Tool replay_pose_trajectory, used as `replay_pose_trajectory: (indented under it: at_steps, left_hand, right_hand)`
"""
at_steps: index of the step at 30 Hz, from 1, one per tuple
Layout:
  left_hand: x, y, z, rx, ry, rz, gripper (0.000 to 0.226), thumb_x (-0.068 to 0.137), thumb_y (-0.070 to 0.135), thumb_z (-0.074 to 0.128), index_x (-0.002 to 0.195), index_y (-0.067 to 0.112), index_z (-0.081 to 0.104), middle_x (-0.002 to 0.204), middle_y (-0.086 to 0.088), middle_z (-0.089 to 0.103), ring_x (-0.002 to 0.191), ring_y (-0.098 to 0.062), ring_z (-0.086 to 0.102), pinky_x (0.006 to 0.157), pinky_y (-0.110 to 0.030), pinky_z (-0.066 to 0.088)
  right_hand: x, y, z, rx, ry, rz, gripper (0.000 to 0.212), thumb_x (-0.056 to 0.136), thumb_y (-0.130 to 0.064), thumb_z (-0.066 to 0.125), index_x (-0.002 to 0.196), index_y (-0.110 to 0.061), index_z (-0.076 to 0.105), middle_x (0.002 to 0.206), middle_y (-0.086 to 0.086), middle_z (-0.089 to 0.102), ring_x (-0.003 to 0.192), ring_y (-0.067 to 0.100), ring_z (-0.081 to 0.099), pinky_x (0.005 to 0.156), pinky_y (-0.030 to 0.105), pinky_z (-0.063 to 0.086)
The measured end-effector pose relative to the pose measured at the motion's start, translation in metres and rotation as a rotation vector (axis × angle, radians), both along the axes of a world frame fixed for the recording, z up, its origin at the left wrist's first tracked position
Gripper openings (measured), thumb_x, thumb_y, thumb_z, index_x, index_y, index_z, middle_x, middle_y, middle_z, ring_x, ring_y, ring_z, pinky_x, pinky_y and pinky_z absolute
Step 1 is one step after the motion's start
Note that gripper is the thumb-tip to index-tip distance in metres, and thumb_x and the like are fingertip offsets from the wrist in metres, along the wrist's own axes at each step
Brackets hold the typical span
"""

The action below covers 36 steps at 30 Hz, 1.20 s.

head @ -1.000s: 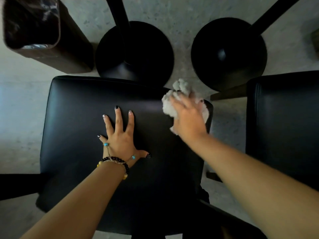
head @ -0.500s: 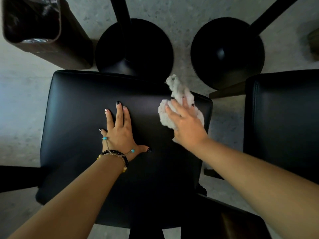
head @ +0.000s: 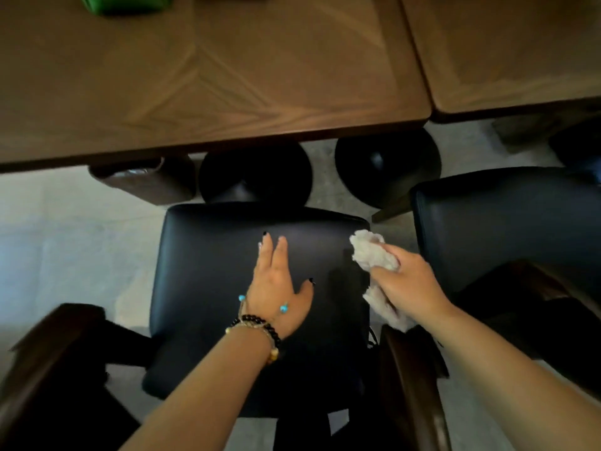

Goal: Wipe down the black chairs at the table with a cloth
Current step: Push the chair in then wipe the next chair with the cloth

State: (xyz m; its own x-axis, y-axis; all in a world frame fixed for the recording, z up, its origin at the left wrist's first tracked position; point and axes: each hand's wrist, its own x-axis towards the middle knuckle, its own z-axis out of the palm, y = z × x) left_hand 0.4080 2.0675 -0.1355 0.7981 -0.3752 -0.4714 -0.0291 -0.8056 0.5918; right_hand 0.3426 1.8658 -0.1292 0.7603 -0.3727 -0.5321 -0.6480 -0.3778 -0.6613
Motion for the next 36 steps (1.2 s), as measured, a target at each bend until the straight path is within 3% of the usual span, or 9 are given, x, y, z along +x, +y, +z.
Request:
replay_pose_trajectory:
  at_steps: [5, 7, 10, 13, 19, 23, 27, 29, 36]
  left_hand:
    - [-0.044, 0.013, 0.065, -0.114, 0.019, -0.038, 0.082, 0.092, 0.034, 0.061, 0.154, 0.02, 0.01, 0.162, 0.005, -0.005, 0.147, -0.009, -0.007, 0.106, -0.011, 0.0]
    - [-0.064, 0.017, 0.077, -0.131, 0.041, -0.032, 0.08, 0.092, 0.035, 0.061, 0.154, 0.022, 0.012, 0.162, 0.006, -0.003, 0.147, -0.007, -0.007, 0.106, -0.01, 0.001]
    - [-0.094, 0.022, 0.085, -0.14, 0.099, -0.033, 0.079, 0.092, 0.034, 0.059, 0.154, 0.023, 0.011, 0.162, 0.006, -0.003, 0.147, -0.007, -0.007, 0.106, -0.012, 0.002]
    - [-0.124, 0.027, 0.087, -0.118, 0.133, -0.013, 0.078, 0.093, 0.033, 0.058, 0.154, 0.022, 0.011, 0.162, 0.005, -0.001, 0.148, -0.008, -0.004, 0.108, -0.014, 0.004]
    - [-0.177, 0.045, 0.096, -0.054, 0.135, 0.054, 0.081, 0.092, 0.037, 0.059, 0.154, 0.02, 0.011, 0.159, 0.0, 0.021, 0.143, -0.015, 0.026, 0.116, -0.027, 0.024]
    - [-0.214, 0.067, 0.1, 0.012, 0.085, 0.021, 0.073, 0.091, 0.039, 0.059, 0.152, 0.018, 0.024, 0.148, -0.002, 0.042, 0.133, -0.015, 0.043, 0.104, -0.016, 0.031]
    - [-0.249, 0.093, 0.102, 0.156, 0.048, -0.07, 0.039, 0.094, 0.054, 0.045, 0.121, 0.03, 0.059, 0.112, 0.004, 0.067, 0.101, -0.014, 0.062, 0.087, -0.026, 0.049]
    - [-0.259, 0.102, 0.102, 0.196, -0.031, -0.089, 0.036, 0.095, 0.056, 0.039, 0.105, 0.032, 0.064, 0.091, 0.009, 0.065, 0.084, -0.011, 0.061, 0.073, -0.027, 0.05]
    - [-0.273, 0.104, 0.103, 0.184, -0.25, -0.1, 0.04, 0.094, 0.053, 0.036, 0.074, 0.026, 0.057, 0.067, 0.009, 0.057, 0.065, -0.008, 0.056, 0.053, -0.026, 0.04]
  right_hand:
    - [-0.068, 0.024, 0.068, -0.122, -0.15, 0.019, 0.052, 0.087, -0.007, 0.06, 0.127, -0.04, 0.059, 0.112, -0.032, 0.05, 0.104, -0.016, 0.046, 0.087, -0.001, 0.032]
    - [-0.091, 0.035, 0.076, -0.173, -0.163, 0.073, 0.055, 0.085, -0.005, 0.062, 0.13, -0.037, 0.057, 0.121, -0.03, 0.047, 0.112, -0.018, 0.041, 0.093, -0.005, 0.026]
    - [-0.119, 0.057, 0.071, -0.324, -0.093, 0.285, 0.053, 0.086, -0.01, 0.062, 0.136, -0.026, 0.054, 0.136, -0.008, 0.049, 0.127, 0.01, 0.044, 0.11, 0.025, 0.034]
    - [-0.135, 0.075, 0.072, -0.497, -0.106, 0.353, 0.056, 0.075, -0.013, 0.07, 0.13, -0.019, 0.06, 0.129, 0.004, 0.056, 0.122, 0.028, 0.05, 0.102, 0.047, 0.045]
    - [-0.153, 0.078, 0.082, -0.319, -0.179, 0.049, 0.054, 0.086, -0.009, 0.061, 0.138, -0.021, 0.053, 0.138, 0.004, 0.047, 0.13, 0.024, 0.043, 0.112, 0.033, 0.034]
    - [-0.184, 0.091, 0.095, -0.218, -0.184, -0.022, 0.056, 0.087, -0.008, 0.056, 0.14, -0.026, 0.05, 0.135, 0.001, 0.045, 0.122, 0.02, 0.047, 0.095, 0.014, 0.029]
    - [-0.209, 0.102, 0.106, -0.242, -0.188, 0.021, 0.048, 0.091, -0.016, 0.055, 0.138, -0.025, 0.053, 0.138, 0.001, 0.044, 0.124, 0.022, 0.047, 0.104, 0.025, 0.034]
    - [-0.221, 0.106, 0.11, -0.264, -0.161, 0.049, 0.042, 0.091, -0.02, 0.055, 0.133, -0.023, 0.057, 0.138, 0.001, 0.046, 0.124, 0.021, 0.047, 0.103, 0.026, 0.035]
    - [-0.248, 0.124, 0.114, -0.337, -0.184, 0.15, 0.036, 0.091, -0.02, 0.054, 0.127, -0.015, 0.06, 0.131, 0.001, 0.052, 0.121, 0.02, 0.049, 0.105, 0.032, 0.041]
